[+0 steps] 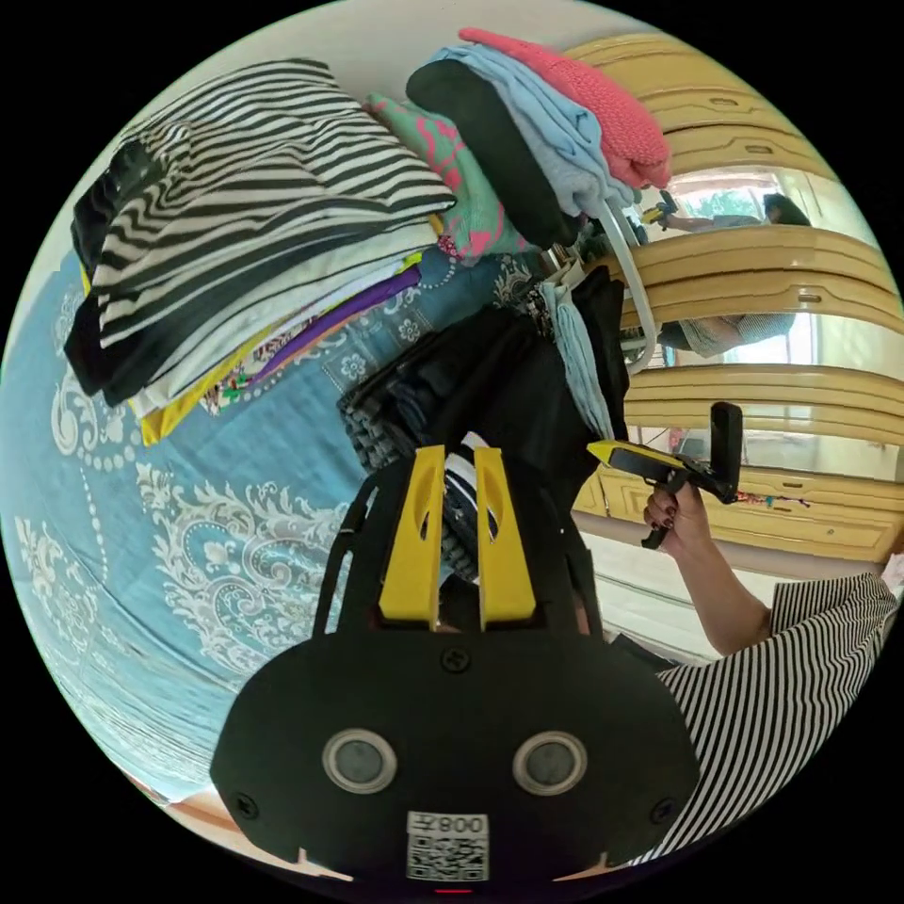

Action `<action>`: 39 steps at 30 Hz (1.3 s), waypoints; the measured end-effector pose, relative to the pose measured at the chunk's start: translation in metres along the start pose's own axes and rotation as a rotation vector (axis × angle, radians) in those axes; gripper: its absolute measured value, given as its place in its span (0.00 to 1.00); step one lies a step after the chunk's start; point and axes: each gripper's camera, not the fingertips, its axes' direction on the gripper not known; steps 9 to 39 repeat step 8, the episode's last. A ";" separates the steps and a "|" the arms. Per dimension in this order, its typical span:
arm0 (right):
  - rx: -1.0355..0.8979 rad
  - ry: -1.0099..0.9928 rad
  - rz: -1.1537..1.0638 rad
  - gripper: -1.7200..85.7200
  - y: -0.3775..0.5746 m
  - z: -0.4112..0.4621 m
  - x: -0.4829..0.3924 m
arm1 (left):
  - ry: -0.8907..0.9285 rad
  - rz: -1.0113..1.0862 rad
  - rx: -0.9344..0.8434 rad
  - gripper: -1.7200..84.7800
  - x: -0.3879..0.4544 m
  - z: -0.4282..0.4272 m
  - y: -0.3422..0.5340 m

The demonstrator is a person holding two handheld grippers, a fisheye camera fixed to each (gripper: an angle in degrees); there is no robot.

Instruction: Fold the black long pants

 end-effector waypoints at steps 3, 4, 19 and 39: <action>-0.024 -0.090 -0.043 0.05 -0.013 0.028 -0.020 | 0.060 -0.007 -0.022 0.07 -0.018 0.005 0.010; -0.036 -0.110 -0.055 0.06 -0.018 0.038 -0.027 | 0.059 -0.009 -0.019 0.07 -0.021 0.005 0.011; -0.057 -0.142 -0.094 0.08 -0.030 0.063 -0.051 | 0.081 -0.007 -0.008 0.06 -0.037 -0.001 0.015; -0.057 -0.142 -0.094 0.08 -0.030 0.063 -0.051 | 0.081 -0.007 -0.008 0.06 -0.037 -0.001 0.015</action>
